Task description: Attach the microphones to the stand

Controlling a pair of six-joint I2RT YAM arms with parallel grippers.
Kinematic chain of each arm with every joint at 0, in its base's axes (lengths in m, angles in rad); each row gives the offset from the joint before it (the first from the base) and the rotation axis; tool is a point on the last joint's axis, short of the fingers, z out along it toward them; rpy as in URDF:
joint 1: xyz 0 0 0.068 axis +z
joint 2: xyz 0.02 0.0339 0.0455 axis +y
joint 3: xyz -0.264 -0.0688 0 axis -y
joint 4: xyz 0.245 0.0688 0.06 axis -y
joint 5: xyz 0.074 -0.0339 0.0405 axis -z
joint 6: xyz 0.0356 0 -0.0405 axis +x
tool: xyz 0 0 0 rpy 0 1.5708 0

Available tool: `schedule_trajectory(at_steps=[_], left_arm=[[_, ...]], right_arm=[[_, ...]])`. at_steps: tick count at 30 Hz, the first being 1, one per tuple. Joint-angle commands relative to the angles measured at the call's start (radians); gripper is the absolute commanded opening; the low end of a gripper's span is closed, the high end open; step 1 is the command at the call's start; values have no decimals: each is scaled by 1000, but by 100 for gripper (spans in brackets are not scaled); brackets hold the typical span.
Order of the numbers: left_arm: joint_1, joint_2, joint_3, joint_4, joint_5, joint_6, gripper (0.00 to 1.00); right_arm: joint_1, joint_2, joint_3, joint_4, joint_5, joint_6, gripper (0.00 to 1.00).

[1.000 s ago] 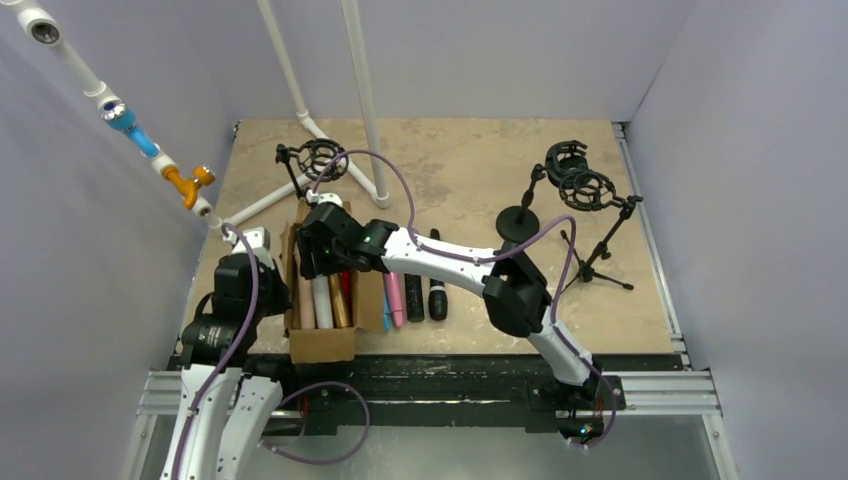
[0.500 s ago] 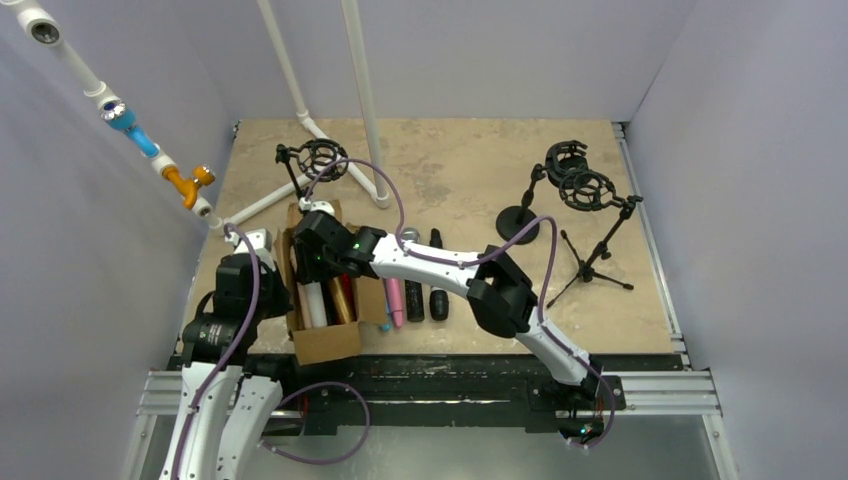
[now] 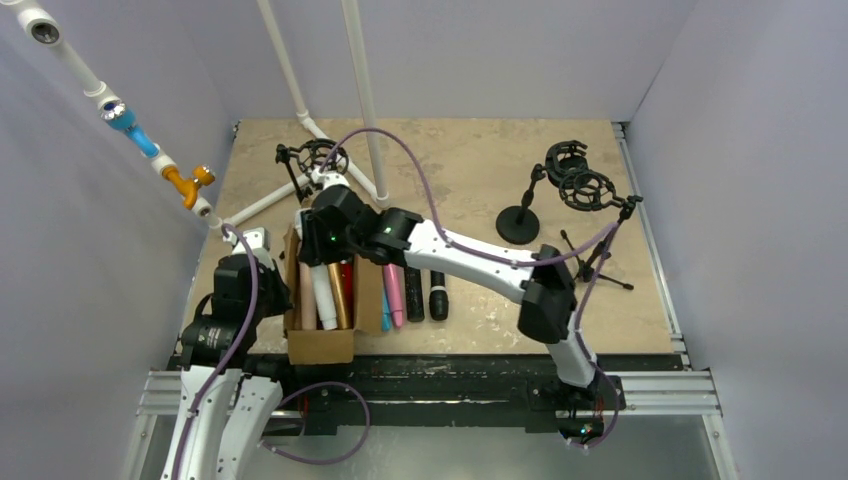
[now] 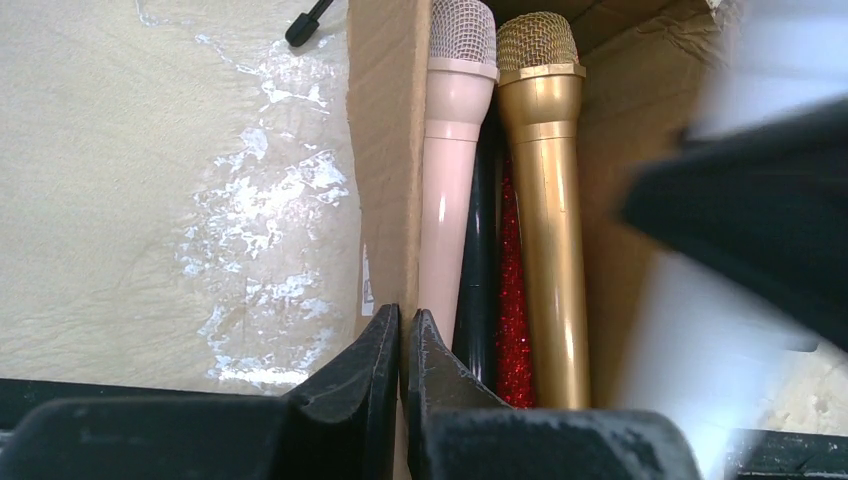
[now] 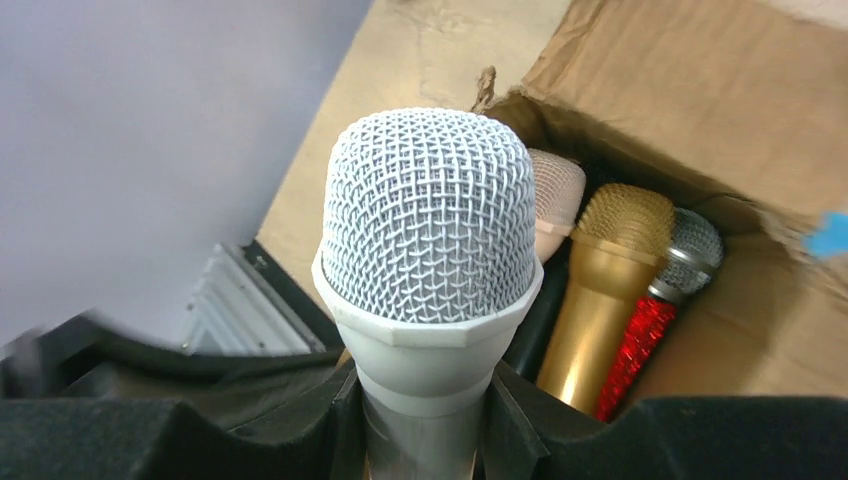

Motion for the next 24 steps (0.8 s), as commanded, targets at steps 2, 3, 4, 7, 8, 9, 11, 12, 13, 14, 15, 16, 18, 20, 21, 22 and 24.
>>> schedule_trajectory(at_steps=[2,3,4,7,8,9,11,12,13,14,15,16,18,20,21,22,24], left_arm=[[-3,-16,62,105,-3,1,0],[-3,-16,63,105,-3,1,0],[-3,-16,64,104,-4,1,0],[-3,-16,69,102,-11,3,0],[-3,-17,72,101,-13,6,0],[-3,-18,74,103,-15,10,0],[-3,-20,78,104,-18,16,0],[-3,-19,79,104,-19,19,0],[-3,-19,80,105,-21,19,0],[-3,-18,81,104,-21,19,0],[-3,-17,81,105,-22,20,0],[-3,-15,81,105,-21,20,0],[-3,-14,82,104,-22,25,0],[-3,-13,83,107,-21,35,0],[-3,-9,85,110,-22,42,0],[-3,-5,87,110,-22,48,0],[-3,3,94,108,-21,59,0]], right_arm=[[-67,-270,-199,32,-19,-22,23],[-90,-311,-279,40,-23,-24,23],[-114,-356,-347,46,-28,-26,22],[-203,-479,-562,66,-37,-39,20],[-232,-511,-625,68,-32,-50,20],[-259,-542,-690,64,-26,-59,20],[-303,-597,-800,68,-5,-72,19],[-320,-615,-851,72,2,-77,19],[-337,-630,-894,83,4,-79,18],[-356,-641,-936,95,4,-80,18],[-370,-649,-966,107,4,-80,18],[-379,-652,-990,120,0,-80,18],[-395,-649,-1019,140,-5,-80,18],[-411,-629,-1031,156,-4,-87,18],[-418,-616,-1032,163,-4,-92,19],[-426,-598,-1032,174,-10,-97,19],[-442,-560,-1026,191,-21,-107,22]])
